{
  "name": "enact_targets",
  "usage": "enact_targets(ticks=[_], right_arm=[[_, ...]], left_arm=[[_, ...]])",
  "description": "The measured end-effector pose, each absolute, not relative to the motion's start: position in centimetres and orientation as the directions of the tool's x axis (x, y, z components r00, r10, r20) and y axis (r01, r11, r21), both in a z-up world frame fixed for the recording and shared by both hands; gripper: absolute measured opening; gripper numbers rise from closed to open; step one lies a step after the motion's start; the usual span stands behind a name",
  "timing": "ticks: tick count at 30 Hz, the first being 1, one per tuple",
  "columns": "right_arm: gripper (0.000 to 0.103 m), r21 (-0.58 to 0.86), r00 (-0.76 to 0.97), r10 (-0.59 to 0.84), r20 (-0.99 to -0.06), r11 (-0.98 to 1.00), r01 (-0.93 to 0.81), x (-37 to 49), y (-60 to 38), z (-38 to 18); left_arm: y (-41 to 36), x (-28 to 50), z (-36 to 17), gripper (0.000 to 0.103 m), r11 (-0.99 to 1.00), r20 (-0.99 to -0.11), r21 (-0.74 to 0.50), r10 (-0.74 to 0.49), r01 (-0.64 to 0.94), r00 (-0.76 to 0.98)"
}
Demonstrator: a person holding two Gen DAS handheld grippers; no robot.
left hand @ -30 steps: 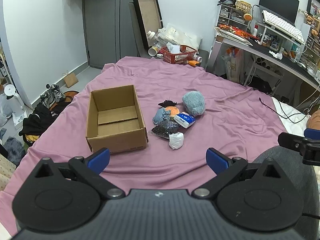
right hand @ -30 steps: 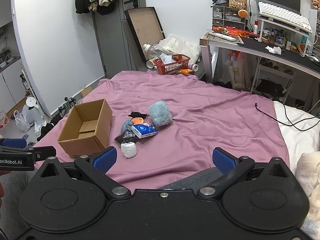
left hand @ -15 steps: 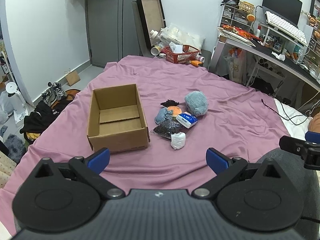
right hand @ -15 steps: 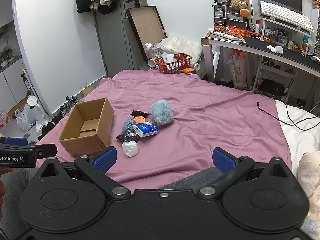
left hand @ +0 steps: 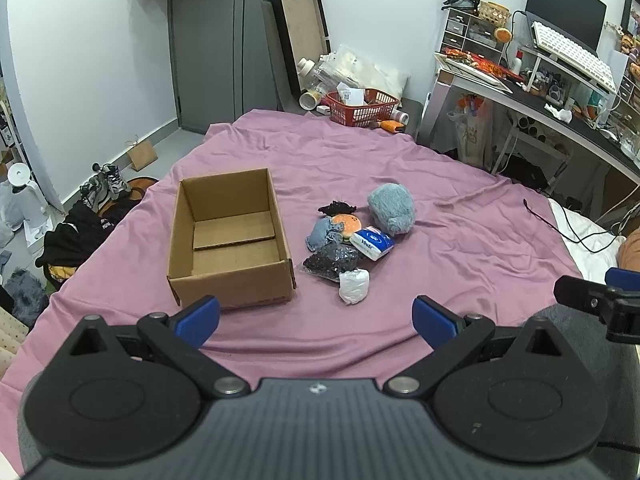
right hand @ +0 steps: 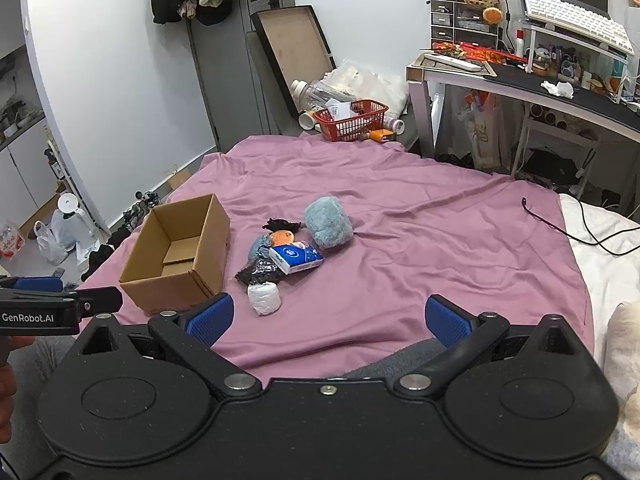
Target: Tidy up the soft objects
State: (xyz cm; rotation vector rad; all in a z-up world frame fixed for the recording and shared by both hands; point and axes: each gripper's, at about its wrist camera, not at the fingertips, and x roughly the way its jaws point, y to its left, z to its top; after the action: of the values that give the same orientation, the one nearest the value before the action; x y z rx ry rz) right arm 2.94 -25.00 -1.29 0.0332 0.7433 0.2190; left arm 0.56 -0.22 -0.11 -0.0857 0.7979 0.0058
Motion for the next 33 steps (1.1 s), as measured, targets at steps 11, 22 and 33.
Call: enact_targets(ticks=[11, 22, 33], right_arm=[[0.103, 0.126, 0.701, 0.226, -0.677, 0.973, -0.193, 4.8, -25.2, -2.0], [0.103, 0.158, 0.671, 0.243, -0.701, 0.970, -0.186, 7.4, -25.6, -4.2], [0.096, 0.194, 0.635, 0.272, -0.723, 0.962, -0.192, 11.1, -25.8, -6.8]], left_arm=[[-0.2, 3.0, -1.1, 0.102, 0.995, -0.744, -0.086, -0.025, -0.059, 0.668], [-1.0, 5.9, -2.5, 0.102, 0.995, -0.765, -0.081, -0.027, -0.054, 0.644], [-2.2, 9.4, -5.0, 0.099, 0.994, -0.779, -0.104, -0.052, -0.046, 0.624]])
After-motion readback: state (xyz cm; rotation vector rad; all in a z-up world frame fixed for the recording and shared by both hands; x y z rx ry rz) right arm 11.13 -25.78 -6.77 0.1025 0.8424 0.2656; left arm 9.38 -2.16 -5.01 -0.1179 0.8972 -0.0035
